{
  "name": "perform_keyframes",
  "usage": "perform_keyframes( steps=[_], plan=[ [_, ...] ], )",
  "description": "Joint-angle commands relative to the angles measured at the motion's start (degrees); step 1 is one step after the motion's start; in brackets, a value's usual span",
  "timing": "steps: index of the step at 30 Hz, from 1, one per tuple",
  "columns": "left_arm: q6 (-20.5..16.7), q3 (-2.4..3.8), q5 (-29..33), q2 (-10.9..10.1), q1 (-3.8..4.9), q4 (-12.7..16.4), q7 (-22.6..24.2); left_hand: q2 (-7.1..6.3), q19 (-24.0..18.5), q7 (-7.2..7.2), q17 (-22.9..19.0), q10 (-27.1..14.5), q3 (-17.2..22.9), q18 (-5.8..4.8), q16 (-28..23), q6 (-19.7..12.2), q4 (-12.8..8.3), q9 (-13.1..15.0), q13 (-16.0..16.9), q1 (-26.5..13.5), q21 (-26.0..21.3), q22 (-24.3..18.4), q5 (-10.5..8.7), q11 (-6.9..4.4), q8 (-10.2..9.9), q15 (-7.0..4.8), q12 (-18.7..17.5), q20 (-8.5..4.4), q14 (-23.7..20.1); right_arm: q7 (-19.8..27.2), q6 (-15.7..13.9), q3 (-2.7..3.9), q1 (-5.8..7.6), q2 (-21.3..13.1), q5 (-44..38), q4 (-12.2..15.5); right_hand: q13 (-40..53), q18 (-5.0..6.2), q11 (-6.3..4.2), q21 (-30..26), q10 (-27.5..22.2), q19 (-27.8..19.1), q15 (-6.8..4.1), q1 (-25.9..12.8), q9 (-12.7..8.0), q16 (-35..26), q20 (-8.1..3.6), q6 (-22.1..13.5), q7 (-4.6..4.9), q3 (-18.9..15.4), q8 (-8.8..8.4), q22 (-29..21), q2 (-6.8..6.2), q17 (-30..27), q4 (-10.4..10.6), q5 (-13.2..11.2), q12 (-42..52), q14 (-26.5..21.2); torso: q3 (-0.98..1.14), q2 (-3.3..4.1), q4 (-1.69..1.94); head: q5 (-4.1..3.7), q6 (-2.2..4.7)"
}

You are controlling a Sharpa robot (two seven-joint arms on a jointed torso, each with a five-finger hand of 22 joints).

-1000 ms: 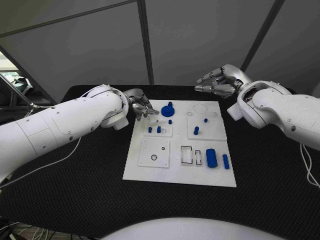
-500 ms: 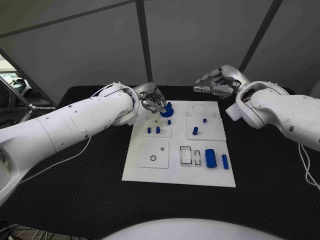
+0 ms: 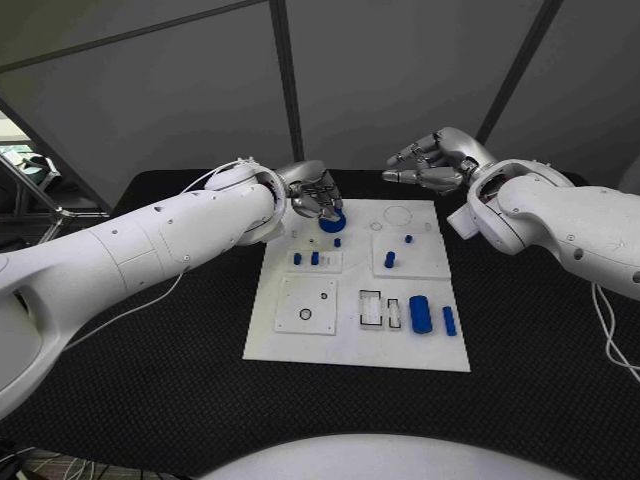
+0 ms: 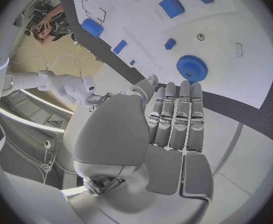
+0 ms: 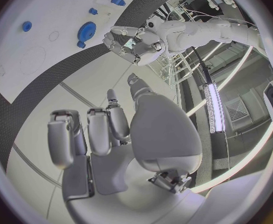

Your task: Assemble the parts on the task board

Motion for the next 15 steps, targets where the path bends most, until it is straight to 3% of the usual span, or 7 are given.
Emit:
perform_keyframes(
  steps=[1, 15],
  plan=[
    [0.62, -0.43, -5.45, 0.51, 0.26, -0.63, 3.06, -0.24, 0.22, 0.2, -0.51, 0.18, -0.21, 0.06, -0.51, 0.21, -0.44, -0.46, -0.63, -0.54, -0.54, -0.51, -0.32, 0.11, 0.25, 0.15, -0.35, 0.37, 0.46, 0.33, 0.27, 0.04, 0.12, 0.11, 0.14, 0.05, -0.06, 0.72, -0.24, -0.34, -0.09, 3.42, -0.45, -0.24, 0.08, -0.29, -0.37, 0.39, -0.02, -0.24, -0.23, 10.85, 0.19, 0.0, -0.06, 0.31, -0.04, 2.52, 0.0, -0.09, 0.06, -0.08, 0.03],
    [0.71, -1.8, -12.67, 2.28, 0.19, -2.13, 3.9, -1.06, 1.08, 0.94, -1.67, -0.08, -0.61, 0.19, -1.49, -0.16, -1.0, -1.86, -2.21, -0.91, -1.61, -1.75, -0.16, 0.67, 0.11, 0.16, -0.51, 0.44, 0.82, 0.41, 0.27, 0.04, 0.12, 0.33, 0.12, -0.04, -0.03, 0.72, -0.25, -0.34, -0.07, 3.43, -0.45, -0.22, 0.09, -0.25, -0.37, 0.41, -0.02, -0.23, -0.22, 10.85, 0.25, 0.07, -0.1, 0.33, -0.01, 2.54, -0.04, -0.08, 0.01, -0.64, 0.62]
  ],
)
